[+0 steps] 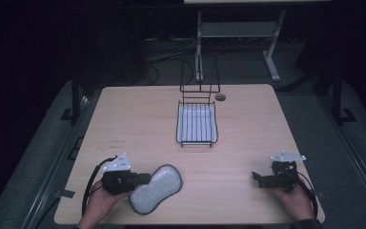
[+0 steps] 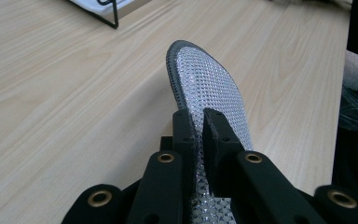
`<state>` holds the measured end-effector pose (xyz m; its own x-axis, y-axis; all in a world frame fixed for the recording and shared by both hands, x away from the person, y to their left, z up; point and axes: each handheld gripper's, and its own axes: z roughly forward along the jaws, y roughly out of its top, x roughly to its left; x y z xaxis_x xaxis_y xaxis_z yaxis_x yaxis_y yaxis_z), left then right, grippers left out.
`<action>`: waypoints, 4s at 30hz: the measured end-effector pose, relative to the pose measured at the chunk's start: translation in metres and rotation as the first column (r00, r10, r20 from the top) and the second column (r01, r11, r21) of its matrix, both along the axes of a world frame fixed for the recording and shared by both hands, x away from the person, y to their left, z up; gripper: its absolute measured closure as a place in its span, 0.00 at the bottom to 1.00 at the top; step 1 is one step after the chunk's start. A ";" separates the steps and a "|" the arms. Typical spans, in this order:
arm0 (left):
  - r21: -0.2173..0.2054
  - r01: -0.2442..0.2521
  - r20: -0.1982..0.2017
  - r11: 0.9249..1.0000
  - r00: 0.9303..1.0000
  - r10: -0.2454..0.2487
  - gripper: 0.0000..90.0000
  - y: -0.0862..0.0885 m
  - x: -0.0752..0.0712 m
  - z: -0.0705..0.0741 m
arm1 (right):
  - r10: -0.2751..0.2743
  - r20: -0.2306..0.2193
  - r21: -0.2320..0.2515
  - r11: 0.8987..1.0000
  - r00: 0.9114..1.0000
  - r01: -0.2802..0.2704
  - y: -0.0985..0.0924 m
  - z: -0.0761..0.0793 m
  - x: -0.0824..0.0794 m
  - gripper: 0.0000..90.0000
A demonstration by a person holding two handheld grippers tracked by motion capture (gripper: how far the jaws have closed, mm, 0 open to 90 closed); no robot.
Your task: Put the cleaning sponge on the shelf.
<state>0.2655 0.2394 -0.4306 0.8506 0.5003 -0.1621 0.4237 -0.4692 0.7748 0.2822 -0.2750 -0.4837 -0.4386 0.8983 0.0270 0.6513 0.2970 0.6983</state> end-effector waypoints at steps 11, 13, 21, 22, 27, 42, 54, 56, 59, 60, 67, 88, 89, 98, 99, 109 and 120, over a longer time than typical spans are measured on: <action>-0.061 -0.001 0.006 0.998 1.000 0.002 0.98 0.001 -0.001 0.012 | 0.000 0.000 0.000 1.000 1.000 0.000 0.000 0.000 0.000 0.00; -0.066 -0.003 0.009 0.998 1.000 0.004 0.98 0.001 -0.001 0.015 | 0.000 0.000 0.000 1.000 1.000 0.000 0.000 0.000 0.000 0.00; -0.085 -0.028 0.030 0.996 0.999 0.030 0.98 0.005 0.003 0.026 | 0.000 0.000 0.000 1.000 1.000 0.000 0.000 0.000 0.000 0.00; -0.087 -0.033 0.031 0.996 0.999 0.035 0.98 0.006 0.004 0.027 | 0.000 0.000 0.000 1.000 1.000 0.000 0.000 0.000 0.000 0.00; -0.084 -0.045 0.038 0.995 0.998 0.049 0.98 0.007 0.009 0.031 | 0.000 0.000 0.000 1.000 1.000 0.000 0.000 0.000 0.000 0.00; -0.115 -0.068 0.054 0.991 0.996 0.074 0.98 0.004 0.029 0.041 | 0.000 0.000 0.000 1.000 1.000 0.000 0.000 0.000 0.000 0.00; -0.155 -0.087 0.076 0.984 0.992 0.100 0.97 0.002 0.047 0.052 | 0.000 0.000 0.000 1.000 1.000 0.000 0.000 0.000 0.000 0.00; -0.154 -0.089 0.082 0.984 0.991 0.103 0.97 0.001 0.051 0.054 | 0.000 0.000 0.000 1.000 1.000 0.000 0.000 0.000 0.000 0.00; -0.166 -0.091 0.086 0.982 0.991 0.107 0.97 -0.001 0.057 0.056 | 0.001 0.000 -0.001 1.000 1.000 -0.001 0.000 0.000 0.000 0.00; -0.170 -0.091 0.090 0.981 0.990 0.108 0.97 -0.001 0.059 0.057 | 0.000 0.000 0.000 1.000 1.000 0.000 0.000 0.000 0.000 0.00; -0.186 -0.103 0.097 0.977 0.988 0.122 0.97 -0.004 0.072 0.061 | -0.001 0.000 0.000 1.000 1.000 0.001 0.000 0.000 0.000 0.00; -0.234 -0.088 0.107 0.968 0.988 0.115 0.97 -0.035 0.127 0.078 | 0.000 0.000 0.000 1.000 1.000 0.000 0.000 0.000 0.000 0.00; -0.233 -0.088 0.105 0.968 0.988 0.115 0.97 -0.037 0.129 0.078 | 0.000 0.000 0.000 1.000 1.000 0.000 0.000 0.000 0.000 0.00; -0.256 -0.090 0.102 0.962 0.988 0.119 0.97 -0.051 0.146 0.075 | 0.000 0.000 0.000 1.000 1.000 0.000 0.000 0.000 0.000 0.00; -0.261 -0.090 0.093 0.961 0.989 0.118 0.97 -0.052 0.148 0.075 | 0.000 0.000 0.000 1.000 1.000 0.000 0.000 0.000 0.000 0.00; -0.268 -0.093 0.085 0.959 0.989 0.120 0.97 -0.070 0.166 0.075 | 0.000 0.000 0.000 1.000 1.000 0.000 0.000 0.000 0.000 0.00; -0.290 -0.115 0.061 0.950 0.989 0.138 0.97 -0.086 0.189 0.070 | 0.000 0.000 0.000 1.000 1.000 0.000 0.000 0.000 0.000 0.00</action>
